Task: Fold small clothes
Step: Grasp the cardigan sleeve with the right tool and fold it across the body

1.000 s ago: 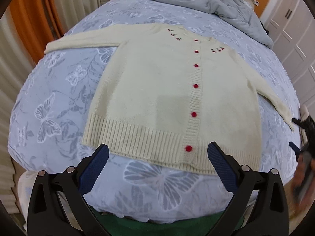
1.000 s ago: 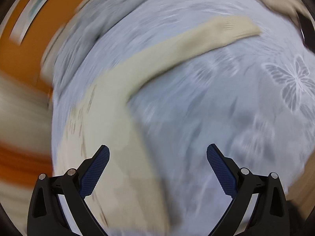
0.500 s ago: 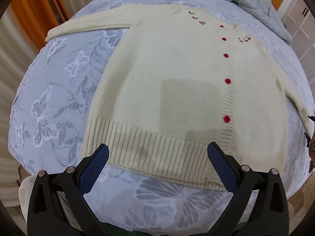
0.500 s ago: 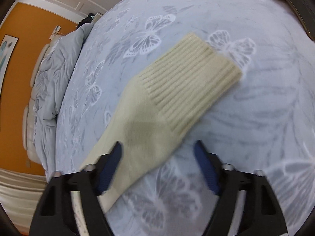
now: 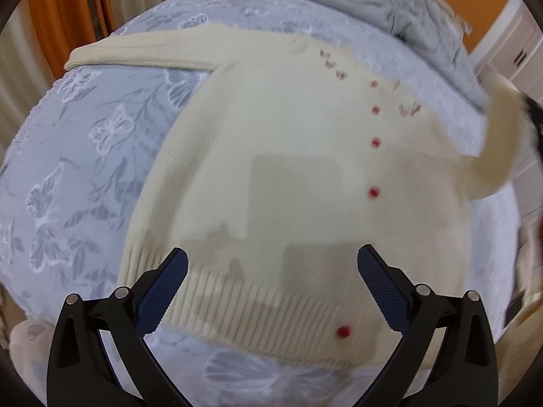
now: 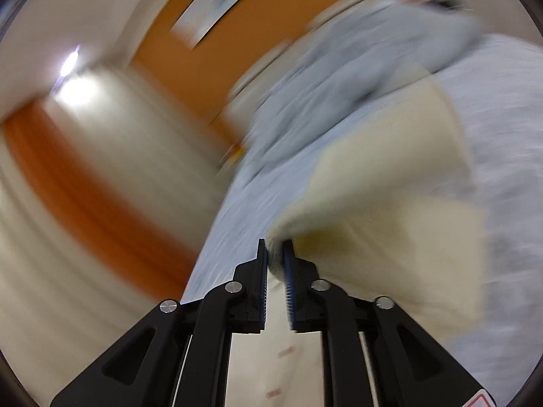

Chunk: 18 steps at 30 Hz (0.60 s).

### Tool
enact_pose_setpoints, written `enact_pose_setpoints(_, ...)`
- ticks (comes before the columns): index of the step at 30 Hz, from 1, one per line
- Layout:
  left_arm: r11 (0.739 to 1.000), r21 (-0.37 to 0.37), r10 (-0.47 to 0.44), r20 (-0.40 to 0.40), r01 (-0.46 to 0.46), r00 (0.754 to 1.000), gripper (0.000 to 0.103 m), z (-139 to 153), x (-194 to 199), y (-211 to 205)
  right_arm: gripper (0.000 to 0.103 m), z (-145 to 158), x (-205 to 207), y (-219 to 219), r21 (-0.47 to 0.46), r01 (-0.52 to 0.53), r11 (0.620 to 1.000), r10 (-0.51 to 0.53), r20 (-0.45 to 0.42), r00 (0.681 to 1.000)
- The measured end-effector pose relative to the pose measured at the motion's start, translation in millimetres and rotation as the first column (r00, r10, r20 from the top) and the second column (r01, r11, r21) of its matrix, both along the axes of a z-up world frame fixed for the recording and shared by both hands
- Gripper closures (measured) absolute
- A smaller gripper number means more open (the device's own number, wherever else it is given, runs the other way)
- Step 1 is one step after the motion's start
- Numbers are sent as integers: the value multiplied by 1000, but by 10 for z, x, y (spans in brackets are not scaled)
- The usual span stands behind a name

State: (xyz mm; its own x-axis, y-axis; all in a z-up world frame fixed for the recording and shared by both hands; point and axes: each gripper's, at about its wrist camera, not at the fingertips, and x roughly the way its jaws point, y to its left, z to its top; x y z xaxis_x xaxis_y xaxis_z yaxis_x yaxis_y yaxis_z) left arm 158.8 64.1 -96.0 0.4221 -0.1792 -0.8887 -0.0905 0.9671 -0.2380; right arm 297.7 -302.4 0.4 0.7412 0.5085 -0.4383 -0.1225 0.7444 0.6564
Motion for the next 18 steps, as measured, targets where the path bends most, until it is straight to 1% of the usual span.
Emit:
enact_pose_setpoints(1, 1000, -26, 7, 9, -6, 1000, 5, 30, 42, 17, 83, -87, 118, 350, -52, -73, 996, 72, -29, 997)
enact_pose_setpoints(2, 998, -54, 14, 18, -13, 1000, 5, 52, 93, 35, 75, -253, 242, 750, -130, -145, 981, 135, -84, 987)
enact_pose_setpoints(3, 996, -88, 23, 25, -20, 999, 5, 74, 174, 57, 74, -453, 316, 1063, -204, -188, 961, 160, -145, 976)
enact_pose_setpoints(5, 990, -140, 33, 27, -29, 999, 5, 94, 330, 96, 74, -666, 294, 1280, -282, -199, 939, 147, -193, 970)
enact_pose_setpoints(6, 986, -166, 38, 29, -32, 999, 5, 102, 447, 117, 74, -760, 185, 1305, -301, -185, 936, 126, -203, 971)
enact_pose_setpoints(7, 981, -189, 43, 34, -36, 999, 5, 104, 549, 131, 71, -797, 102, 1328, -307, -172, 936, 110, -208, 972)
enact_pose_setpoints(8, 975, -217, 50, 38, -40, 998, 5, 99, 651, 142, 64, -889, -83, 1242, -307, -147, 940, 78, -224, 971)
enact_pose_setpoints(10, 957, -284, 63, 35, -50, 997, 5, 34, 916, 140, 57, -1018, -302, 1015, -286, -102, 953, 27, -257, 966)
enact_pose_setpoints(11, 949, -308, 74, 16, -65, 997, 5, -49, 1098, 121, 54, -1107, -364, 838, -275, -71, 959, -8, -277, 961)
enact_pose_setpoints(12, 944, -320, 88, 0, -84, 996, 5, -106, 1214, 101, 54, -1178, -431, 727, -270, -44, 962, -39, -296, 954)
enact_pose_setpoints(13, 928, -358, 103, -12, -101, 995, 5, -183, 1345, 82, 53, -1213, -487, 595, -264, -13, 964, -74, -317, 946)
enact_pose_setpoints(14, 913, -388, 125, -31, -127, 992, 5, -284, 1498, 57, 53, -1310, -531, 409, -241, 31, 970, -115, -344, 932)
enact_pose_setpoints(16, 886, -418, 176, -96, -200, 980, 5, -499, 1757, 38, 52, -1425, -568, 86, -191, 119, 974, -186, -388, 903)
enact_pose_setpoints(17, 880, -406, 207, -143, -248, 968, 8, -631, 1911, 2, 52, -1456, -573, -19, -172, 150, 974, -208, -396, 894)
enact_pose_setpoints(18, 879, -398, 216, -157, -262, 964, 12, -694, 1984, -34, 52, -1499, -535, -155, -147, 192, 970, -236, -406, 883)
